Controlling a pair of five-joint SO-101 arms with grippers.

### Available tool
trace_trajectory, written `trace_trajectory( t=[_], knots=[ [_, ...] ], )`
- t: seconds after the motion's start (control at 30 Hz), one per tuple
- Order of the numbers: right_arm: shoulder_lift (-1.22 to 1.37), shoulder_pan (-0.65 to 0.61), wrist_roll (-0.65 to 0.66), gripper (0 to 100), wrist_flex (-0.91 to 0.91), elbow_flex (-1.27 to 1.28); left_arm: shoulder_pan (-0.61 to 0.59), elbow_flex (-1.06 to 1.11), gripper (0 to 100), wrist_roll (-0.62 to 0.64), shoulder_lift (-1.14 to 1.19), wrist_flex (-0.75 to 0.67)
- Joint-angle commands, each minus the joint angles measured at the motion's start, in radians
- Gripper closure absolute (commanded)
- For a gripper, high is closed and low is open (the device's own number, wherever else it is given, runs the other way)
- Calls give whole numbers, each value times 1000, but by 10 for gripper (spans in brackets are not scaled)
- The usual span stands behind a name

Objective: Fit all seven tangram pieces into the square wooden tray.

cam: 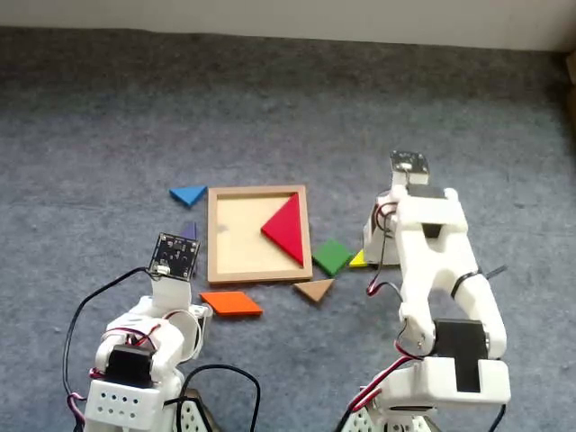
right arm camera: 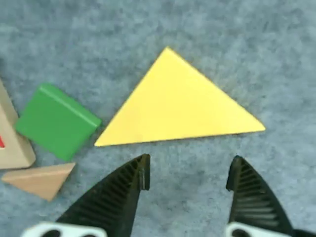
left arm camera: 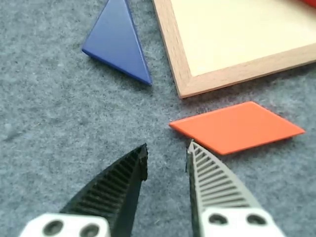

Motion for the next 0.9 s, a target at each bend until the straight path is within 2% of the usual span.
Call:
trace_trajectory(
  t=[0.0, 0.17, 0.37, 0.53, 0.7, 0.87],
  knots=[
    [-45, 13, 206, 745, 70, -130, 16, 19, 854, 6, -36, 3],
    [-44, 12, 532, 744, 67, -148, 16, 19, 854, 6, -36, 3],
    [-44, 51, 694, 745, 64, -148, 16, 19, 854, 6, -36, 3],
    [-44, 145, 720, 762, -4, -154, 16, 19, 854, 6, -36, 3],
    [-42, 208, 720, 975, -252, -142, 16, 19, 854, 6, -36, 3],
    [97, 239, 720, 993, -286, -97, 16, 19, 854, 6, -36, 3]
  ],
)
